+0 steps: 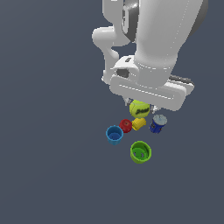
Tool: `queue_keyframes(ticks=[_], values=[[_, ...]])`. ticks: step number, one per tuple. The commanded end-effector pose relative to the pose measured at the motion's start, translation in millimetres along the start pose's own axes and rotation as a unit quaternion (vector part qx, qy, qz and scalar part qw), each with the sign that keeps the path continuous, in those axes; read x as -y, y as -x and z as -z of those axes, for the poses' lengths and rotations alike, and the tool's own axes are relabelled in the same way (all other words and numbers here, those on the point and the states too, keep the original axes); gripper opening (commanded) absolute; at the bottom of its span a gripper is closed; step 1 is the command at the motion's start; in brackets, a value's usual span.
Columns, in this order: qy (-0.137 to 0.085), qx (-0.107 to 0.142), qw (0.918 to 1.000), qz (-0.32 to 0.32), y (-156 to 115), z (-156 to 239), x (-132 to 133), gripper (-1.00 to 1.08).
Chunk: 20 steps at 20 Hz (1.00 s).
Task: Pick up a designated object from a clutter of objects.
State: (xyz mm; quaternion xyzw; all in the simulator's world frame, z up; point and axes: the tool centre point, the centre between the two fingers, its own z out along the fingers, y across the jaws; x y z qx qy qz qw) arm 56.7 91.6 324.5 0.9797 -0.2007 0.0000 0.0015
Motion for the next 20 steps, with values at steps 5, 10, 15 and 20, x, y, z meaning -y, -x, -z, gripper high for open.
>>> queue_keyframes(ticks=[5,10,15,20], values=[[-0.001,0.000,1.0000,0.000,11.6,44.7,52.3,-1.00],[-0.001,0.000,1.0000,0.000,17.6,71.0,84.1,-1.00],[-0.001,0.000,1.0000,0.000,21.8,91.7,109.3,-1.00],[-0.001,0.000,1.0000,0.000,24.1,105.1,125.9,-1.00]])
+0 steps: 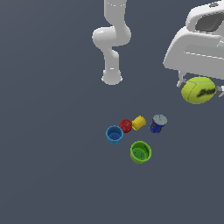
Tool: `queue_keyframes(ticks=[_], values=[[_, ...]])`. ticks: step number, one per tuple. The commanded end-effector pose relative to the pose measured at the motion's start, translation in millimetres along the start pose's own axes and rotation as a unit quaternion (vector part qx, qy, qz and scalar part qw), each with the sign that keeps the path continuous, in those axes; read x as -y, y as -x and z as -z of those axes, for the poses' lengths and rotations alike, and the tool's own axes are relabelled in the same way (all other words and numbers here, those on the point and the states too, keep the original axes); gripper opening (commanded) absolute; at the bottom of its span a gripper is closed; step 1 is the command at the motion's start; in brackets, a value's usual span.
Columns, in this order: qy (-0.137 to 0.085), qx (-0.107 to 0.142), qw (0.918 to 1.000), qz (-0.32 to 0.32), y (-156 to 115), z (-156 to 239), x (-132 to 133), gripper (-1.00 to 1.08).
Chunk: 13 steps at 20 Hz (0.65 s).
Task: Pick up a designated object from a clutter of objects.
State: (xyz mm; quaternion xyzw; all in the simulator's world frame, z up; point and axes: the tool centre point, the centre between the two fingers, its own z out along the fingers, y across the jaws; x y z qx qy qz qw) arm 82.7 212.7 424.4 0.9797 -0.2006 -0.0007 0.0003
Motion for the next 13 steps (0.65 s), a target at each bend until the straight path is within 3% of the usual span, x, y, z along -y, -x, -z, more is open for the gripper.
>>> queue_keyframes(ticks=[1,13], values=[[0.000,-0.001,1.0000,0.000,0.7,6.8,7.1,-1.00],[-0.001,-0.001,1.0000,0.000,1.7,16.8,19.5,-1.00]])
